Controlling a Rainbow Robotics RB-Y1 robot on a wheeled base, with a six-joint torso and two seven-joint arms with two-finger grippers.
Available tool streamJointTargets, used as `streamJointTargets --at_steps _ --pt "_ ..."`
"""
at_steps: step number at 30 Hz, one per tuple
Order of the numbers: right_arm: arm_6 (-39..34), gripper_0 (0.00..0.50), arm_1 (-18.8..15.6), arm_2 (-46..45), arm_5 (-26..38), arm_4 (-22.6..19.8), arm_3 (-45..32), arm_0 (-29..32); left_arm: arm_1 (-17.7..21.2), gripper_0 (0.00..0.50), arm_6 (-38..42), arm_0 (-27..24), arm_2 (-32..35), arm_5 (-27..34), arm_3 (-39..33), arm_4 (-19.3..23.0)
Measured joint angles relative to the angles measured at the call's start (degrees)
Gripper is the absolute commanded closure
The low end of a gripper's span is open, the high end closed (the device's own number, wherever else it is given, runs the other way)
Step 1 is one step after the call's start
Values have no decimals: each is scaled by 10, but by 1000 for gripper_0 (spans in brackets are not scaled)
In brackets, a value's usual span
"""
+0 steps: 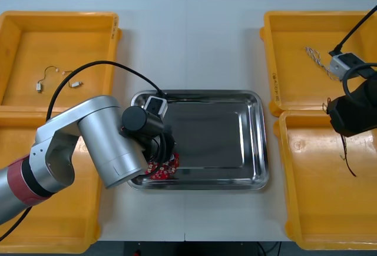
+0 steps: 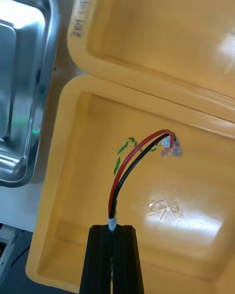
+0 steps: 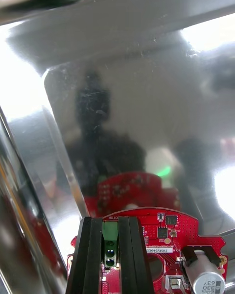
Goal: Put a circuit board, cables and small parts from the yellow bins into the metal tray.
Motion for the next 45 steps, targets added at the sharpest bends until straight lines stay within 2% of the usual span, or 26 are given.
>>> streamJointTargets --at_steps 5,13,25,33,34,36,38,39,40,41,45 --pt "0 500 0 50 -11 0 0 -32 0 500 0 11 -6 -11 0 -20" --pt "0 500 0 106 -33 -6 0 -66 0 500 1 15 -8 -17 0 -21" --pt "0 500 0 120 -39 -23 0 -95 0 500 2 15 -8 -62 30 -22" --pt "0 500 0 134 -39 -32 0 -116 0 487 2 15 -8 -64 33 -22" --pt "0 500 0 136 -39 -32 0 -117 0 457 2 15 -8 -64 33 -22" --pt "0 500 0 137 -39 -34 0 -118 0 211 2 15 -8 -65 33 -22" --pt "0 500 0 138 -39 -35 0 -118 0 141 2 15 -8 -68 33 -22" --pt "0 500 0 138 -39 -36 0 -118 0 77 2 15 -8 -69 33 -23" --pt "0 500 0 138 -39 -36 0 -118 0 33 2 15 -8 -70 33 -23" --pt "0 500 0 139 -39 -36 0 -118 0 0 2 15 -8 -70 33 -23" --pt "0 500 0 140 -39 -36 0 -118 0 0 3 15 -8 -70 33 -23"
